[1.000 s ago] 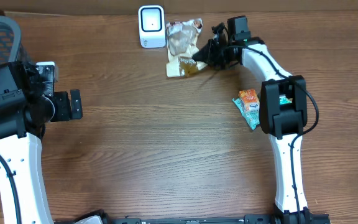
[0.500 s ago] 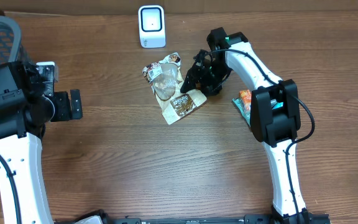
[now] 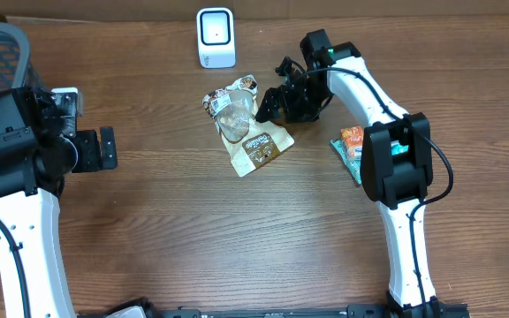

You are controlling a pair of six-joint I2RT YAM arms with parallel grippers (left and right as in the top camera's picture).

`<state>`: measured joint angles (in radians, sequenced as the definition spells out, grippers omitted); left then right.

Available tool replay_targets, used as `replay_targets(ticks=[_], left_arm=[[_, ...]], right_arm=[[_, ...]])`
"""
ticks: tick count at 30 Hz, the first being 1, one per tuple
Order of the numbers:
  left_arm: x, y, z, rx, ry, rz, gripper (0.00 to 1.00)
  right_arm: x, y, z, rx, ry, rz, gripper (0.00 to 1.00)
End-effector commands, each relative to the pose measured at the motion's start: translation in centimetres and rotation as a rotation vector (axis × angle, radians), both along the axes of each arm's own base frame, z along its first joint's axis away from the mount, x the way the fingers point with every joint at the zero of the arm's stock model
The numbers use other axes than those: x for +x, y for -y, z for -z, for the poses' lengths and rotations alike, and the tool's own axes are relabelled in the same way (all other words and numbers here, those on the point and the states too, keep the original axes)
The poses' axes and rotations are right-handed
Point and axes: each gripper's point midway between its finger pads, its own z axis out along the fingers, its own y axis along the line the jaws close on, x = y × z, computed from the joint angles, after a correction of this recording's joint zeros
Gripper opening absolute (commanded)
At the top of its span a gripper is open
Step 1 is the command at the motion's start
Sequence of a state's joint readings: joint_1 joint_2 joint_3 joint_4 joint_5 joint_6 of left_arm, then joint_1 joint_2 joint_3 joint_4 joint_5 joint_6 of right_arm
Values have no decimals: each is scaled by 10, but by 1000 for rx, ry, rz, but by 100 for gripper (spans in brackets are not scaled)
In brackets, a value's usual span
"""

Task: Scan the item barcode

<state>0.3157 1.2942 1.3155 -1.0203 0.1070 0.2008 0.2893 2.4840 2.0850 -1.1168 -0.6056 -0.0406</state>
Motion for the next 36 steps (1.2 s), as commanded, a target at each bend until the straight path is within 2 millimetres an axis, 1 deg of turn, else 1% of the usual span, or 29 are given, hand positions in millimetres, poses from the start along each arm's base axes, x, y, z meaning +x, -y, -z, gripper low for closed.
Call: replay_targets(ticks=[1,4,5,7,10,14,16,17,21,22,23,25,28,30,32,35,36], left_arm=[[2,-1,-5,-1,14,-12,100],[2,-1,-5,-1,14,-12,99],[2,-1,-5,-1,14,-12,99],[2,-1,-5,-1,14,-12,99],[2,-1,-5,-1,14,-12,100],[2,-1,-5,-1,14,-12,100],[2,-1,-5,-1,14,-12,100],[2,-1,-5,-1,14,-12,100],[2,-1,-5,-1,14,-12,100],[2,-1,-5,-1,14,-12,100],[2,-1,-5,-1,14,-12,100],[2,-1,-5,-1,14,-12,100],[2,-1,-5,-1,14,-12,100],[2,-1,-5,-1,14,-12,100],[2,-1,-5,-1,14,-12,99],[2,-1,-5,-1,14,-12,100],[2,-1,-5,-1,14,-12,100]], right_arm=[[-42,-12,54,-78,-111,-70,92],[-51,-25,53,-28,-151,-63,91],[-51,-26,54,-29,-161,-47,87],[-51,-30,58,-37,-186,1,76],[-52,-37,71,-39,-211,75,66],[-54,-42,87,-38,-244,161,47],[-54,-42,90,-35,-256,186,38],[-54,-42,90,-37,-264,198,29],[-54,-42,90,-36,-265,197,12],[-55,-43,90,-34,-267,197,6],[-55,-43,89,-31,-269,196,4],[-56,-45,87,-10,-276,185,4],[-55,-47,75,24,-270,156,4],[-50,-45,58,36,-233,126,4],[-47,-44,34,53,-182,93,4],[-45,-45,-12,90,-76,26,4],[-45,-46,-32,109,-37,3,4]])
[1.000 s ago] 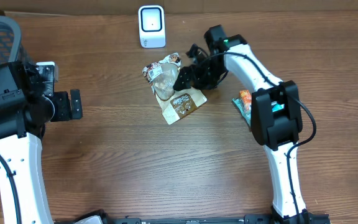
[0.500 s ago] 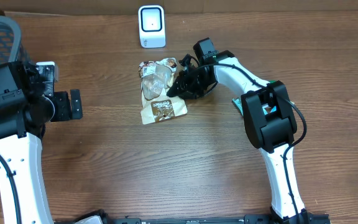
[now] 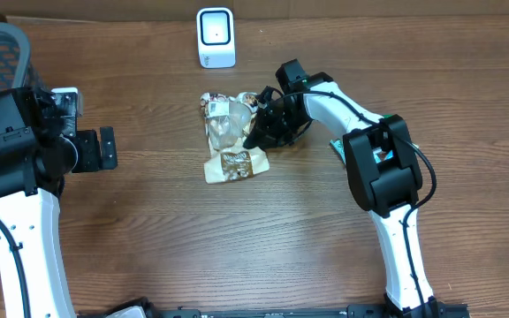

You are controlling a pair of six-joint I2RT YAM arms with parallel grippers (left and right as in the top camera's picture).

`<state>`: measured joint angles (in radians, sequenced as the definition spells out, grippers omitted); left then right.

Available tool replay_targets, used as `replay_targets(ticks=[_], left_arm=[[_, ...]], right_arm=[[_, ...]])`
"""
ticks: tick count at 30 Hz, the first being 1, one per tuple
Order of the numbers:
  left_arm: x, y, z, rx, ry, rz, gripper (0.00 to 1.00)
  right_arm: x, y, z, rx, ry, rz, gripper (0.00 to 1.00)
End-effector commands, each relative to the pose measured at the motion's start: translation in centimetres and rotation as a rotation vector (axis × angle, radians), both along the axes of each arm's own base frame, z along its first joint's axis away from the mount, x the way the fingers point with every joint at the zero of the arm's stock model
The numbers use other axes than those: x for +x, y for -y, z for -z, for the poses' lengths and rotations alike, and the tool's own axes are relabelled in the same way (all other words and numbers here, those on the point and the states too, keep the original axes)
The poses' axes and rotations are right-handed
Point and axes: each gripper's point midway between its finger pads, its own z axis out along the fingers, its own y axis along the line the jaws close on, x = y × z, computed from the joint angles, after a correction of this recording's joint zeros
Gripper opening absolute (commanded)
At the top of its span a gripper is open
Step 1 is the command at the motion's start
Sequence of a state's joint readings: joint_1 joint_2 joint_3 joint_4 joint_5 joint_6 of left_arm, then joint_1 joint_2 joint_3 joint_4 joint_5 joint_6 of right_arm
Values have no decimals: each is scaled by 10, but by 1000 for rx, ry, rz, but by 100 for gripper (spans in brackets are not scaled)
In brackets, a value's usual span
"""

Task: Scan the item barcode

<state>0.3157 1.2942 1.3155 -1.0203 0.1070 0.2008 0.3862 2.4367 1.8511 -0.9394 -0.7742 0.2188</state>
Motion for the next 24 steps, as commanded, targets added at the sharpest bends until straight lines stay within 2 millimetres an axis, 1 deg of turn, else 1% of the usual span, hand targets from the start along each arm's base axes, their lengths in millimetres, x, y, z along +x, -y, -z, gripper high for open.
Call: replay_targets(ticks=[1,3,4,6,8,11,12,14,16,24], left_arm=[[2,-1,-5,-1,14,-12,100],[2,-1,-5,-1,14,-12,99],[2,-1,-5,-1,14,-12,100],[2,-1,-5,-1,14,-12,100],[2,-1,-5,-1,14,-12,100],[2,-1,-5,-1,14,-12,99],[2,-1,-5,-1,14,-12,100],[2,-1,-5,-1,14,-12,100],[2,-1,-5,-1,14,-12,99],[2,-1,-5,-1,14,-12,100]], right_arm=[[9,7,-67,15,235,-87,4],[5,4,-109,80,323,-126,4],[3,3,-121,99,347,-135,4],[-2,2,-155,142,411,-152,4],[-7,2,-179,172,450,-156,4],[-18,1,-208,228,492,-177,4],[-21,0,-214,248,498,-185,4],[-26,-1,-220,274,489,-190,4],[-30,-1,-221,283,463,-189,4],[-41,4,-193,249,372,-180,4]])
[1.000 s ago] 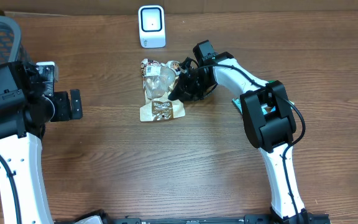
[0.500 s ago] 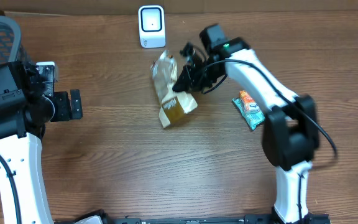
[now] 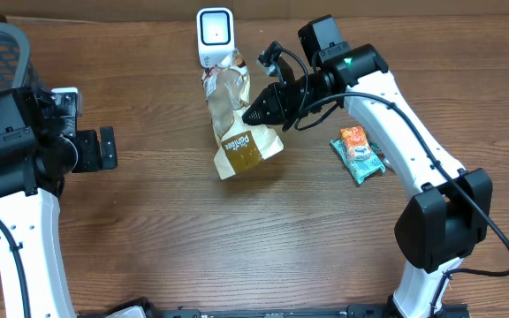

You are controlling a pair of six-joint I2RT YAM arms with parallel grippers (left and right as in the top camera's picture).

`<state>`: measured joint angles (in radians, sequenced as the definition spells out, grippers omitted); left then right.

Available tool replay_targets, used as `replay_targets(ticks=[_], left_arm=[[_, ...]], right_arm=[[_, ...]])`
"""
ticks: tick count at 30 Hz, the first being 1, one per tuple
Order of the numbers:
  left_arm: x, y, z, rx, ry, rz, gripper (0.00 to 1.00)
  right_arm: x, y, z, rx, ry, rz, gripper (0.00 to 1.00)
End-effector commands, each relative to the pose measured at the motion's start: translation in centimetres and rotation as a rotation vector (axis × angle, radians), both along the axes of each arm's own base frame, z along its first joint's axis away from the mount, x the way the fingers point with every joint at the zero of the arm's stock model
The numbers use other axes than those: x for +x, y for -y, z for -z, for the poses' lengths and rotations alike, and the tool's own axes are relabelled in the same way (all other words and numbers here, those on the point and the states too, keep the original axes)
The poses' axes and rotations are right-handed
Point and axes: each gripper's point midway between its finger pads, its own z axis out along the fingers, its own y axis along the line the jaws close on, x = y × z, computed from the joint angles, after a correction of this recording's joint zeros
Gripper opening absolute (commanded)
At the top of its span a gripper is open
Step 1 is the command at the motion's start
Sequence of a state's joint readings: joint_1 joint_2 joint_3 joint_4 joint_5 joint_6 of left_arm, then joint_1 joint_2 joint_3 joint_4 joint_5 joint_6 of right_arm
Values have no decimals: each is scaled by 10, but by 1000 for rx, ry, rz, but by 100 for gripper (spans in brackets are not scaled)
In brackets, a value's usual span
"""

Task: Scan the item barcode

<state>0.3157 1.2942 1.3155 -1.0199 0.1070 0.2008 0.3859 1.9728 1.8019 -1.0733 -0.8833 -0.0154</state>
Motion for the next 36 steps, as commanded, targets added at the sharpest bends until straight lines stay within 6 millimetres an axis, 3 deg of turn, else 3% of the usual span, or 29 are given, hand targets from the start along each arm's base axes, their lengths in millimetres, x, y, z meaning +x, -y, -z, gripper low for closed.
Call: replay_targets(ticks=[1,6,16,20,29,33,36], left_arm=[[2,-1,-4,-1,13,-12,100],[2,-1,-4,-1,13,-12,100],[2,-1,-4,-1,13,-12,100],[2,-1,-4,-1,13,-12,100],[3,3,-5,-22,20,-8,100],[5,22,-6,-149,37,1,99],[13,49,-17,-340,89,13,100]], right_arm=[[-4,3,13,7,-36,-5,4],[1,8,46,-27,-83,62,4],[18,24,146,-127,-126,304,4],[16,26,170,-126,-177,348,4],[10,27,186,-149,-219,344,4],[10,27,186,-150,-217,341,4],[10,28,186,-150,-218,343,4]])
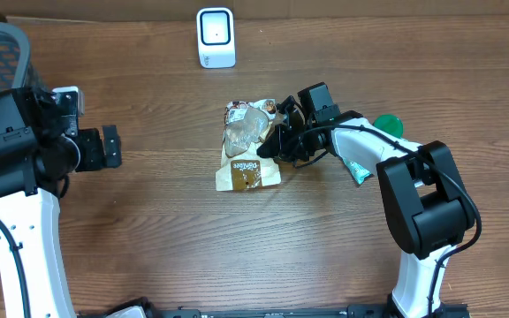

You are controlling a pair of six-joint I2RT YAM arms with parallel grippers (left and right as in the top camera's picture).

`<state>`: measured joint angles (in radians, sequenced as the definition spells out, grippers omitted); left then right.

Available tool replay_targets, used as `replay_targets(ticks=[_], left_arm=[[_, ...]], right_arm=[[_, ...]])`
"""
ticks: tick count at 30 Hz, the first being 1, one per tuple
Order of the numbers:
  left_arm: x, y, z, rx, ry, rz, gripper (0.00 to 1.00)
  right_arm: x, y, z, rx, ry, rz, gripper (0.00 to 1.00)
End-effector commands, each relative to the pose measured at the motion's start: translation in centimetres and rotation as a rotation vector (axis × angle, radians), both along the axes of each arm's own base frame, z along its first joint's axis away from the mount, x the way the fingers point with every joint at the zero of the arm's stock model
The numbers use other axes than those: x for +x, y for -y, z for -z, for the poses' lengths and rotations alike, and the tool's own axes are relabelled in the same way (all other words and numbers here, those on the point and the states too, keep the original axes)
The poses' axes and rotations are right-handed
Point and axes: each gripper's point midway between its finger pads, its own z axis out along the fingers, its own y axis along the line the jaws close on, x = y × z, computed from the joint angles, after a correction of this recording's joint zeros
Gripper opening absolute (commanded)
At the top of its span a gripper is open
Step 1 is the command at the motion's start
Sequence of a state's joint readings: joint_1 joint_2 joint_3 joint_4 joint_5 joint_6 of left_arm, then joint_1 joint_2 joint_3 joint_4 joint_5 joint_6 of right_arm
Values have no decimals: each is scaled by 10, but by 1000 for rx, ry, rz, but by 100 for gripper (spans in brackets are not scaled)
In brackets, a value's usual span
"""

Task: Scan the item barcode
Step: 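Reach the left gripper toward the PanTree bag held by the right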

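Observation:
The white barcode scanner (216,37) stands at the back of the table. A crinkled snack bag (246,159), clear at the top and brown at the bottom, lies mid-table well in front of the scanner. My right gripper (270,144) is low at the bag's right edge and looks shut on it; its fingertips are hidden by the wrist. My left gripper (109,147) hangs open at the far left, away from the bag, holding nothing.
An orange and teal packet (358,168) lies partly under my right forearm. A green round thing (387,124) sits just behind that arm. A grey basket stands at the back left corner.
My right gripper held the bag raised up against the scanner; now gripper and bag are down at mid-table, farther right and nearer the front. The left gripper has shifted slightly.
The bag lay mid-table with my right gripper at its right side. Then the gripper was at the bag's edge, the bag shifted left. Then the bag was held up at the scanner. Now it is back down mid-table, still at the gripper.

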<state>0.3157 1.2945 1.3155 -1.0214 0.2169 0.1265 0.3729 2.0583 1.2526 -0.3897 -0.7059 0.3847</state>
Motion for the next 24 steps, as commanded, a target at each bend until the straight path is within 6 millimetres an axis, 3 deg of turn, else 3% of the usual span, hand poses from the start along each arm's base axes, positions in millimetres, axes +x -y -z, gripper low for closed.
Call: replay_targets(ticks=[1,3,7,11,15,18,24], left_arm=[[12,41,-21,-271,86,44,100],[15,58,-28,-356,113,114,97],[22,92,-27,-458,106,232,63],[30,129,-2,-483,19,329,30],[41,162,28,-520,-79,377,8],[56,184,61,-575,-165,371,4],[65,197,76,-658,-188,411,4]], right_arm=[[0,5,7,-8,-16,11,4],[-1,5,4,12,-13,-5,4],[1,10,3,22,-20,2,4],[2,10,1,34,-19,-1,4],[2,10,1,36,-21,2,4],[2,10,2,35,-30,9,4],[2,4,4,42,-35,12,4]])
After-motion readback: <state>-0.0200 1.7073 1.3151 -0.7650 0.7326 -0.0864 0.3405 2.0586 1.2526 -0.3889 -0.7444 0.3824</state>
